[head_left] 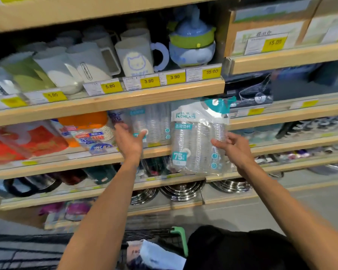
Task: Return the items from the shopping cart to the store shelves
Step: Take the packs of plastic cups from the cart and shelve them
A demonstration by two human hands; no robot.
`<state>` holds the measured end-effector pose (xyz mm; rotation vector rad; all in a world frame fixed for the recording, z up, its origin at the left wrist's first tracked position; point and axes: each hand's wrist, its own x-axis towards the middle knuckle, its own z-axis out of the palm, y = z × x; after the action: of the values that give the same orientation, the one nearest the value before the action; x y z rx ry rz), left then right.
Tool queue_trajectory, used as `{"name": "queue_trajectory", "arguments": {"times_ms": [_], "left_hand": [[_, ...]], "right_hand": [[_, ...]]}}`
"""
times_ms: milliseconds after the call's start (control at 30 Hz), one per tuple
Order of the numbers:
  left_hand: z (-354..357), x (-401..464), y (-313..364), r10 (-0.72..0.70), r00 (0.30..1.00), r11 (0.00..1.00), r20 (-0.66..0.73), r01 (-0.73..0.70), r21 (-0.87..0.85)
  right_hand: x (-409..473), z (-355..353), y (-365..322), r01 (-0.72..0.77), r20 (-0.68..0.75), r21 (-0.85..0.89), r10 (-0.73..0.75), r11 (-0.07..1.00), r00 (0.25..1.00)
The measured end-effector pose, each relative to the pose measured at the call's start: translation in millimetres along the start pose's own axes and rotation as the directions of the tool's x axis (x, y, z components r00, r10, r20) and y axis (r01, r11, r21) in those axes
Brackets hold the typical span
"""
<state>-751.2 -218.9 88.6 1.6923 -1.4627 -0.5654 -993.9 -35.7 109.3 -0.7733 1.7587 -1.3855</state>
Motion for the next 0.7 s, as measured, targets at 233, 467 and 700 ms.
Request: {"name": "queue_trajectory", "arguments": {"times_ms": [233,467,700], "left_hand": [[0.5,20.4,-16.0,-0.131,0.985,0.989,0.108,0.122,0.084],[-12.3,-0.2,-11.1,0.019,0.962,0.991,0.272,0.019,-0.136],[21.4,-41.0,14.4,0.096,0.826,0.993,0.555,-0.114,-0.002]], "right_hand": [[41.3,27.6,-16.7,0.095,-0.005,-0.246,-0.099,0.965,0.995],[76.8,56.5,-33.3,0.134,0.012,-0.347,-0.138,0.928,0.990],[102.6,61.3,-56.4,0.107,-0.155,-0.453,-0.196,0.885,0.968]]}}
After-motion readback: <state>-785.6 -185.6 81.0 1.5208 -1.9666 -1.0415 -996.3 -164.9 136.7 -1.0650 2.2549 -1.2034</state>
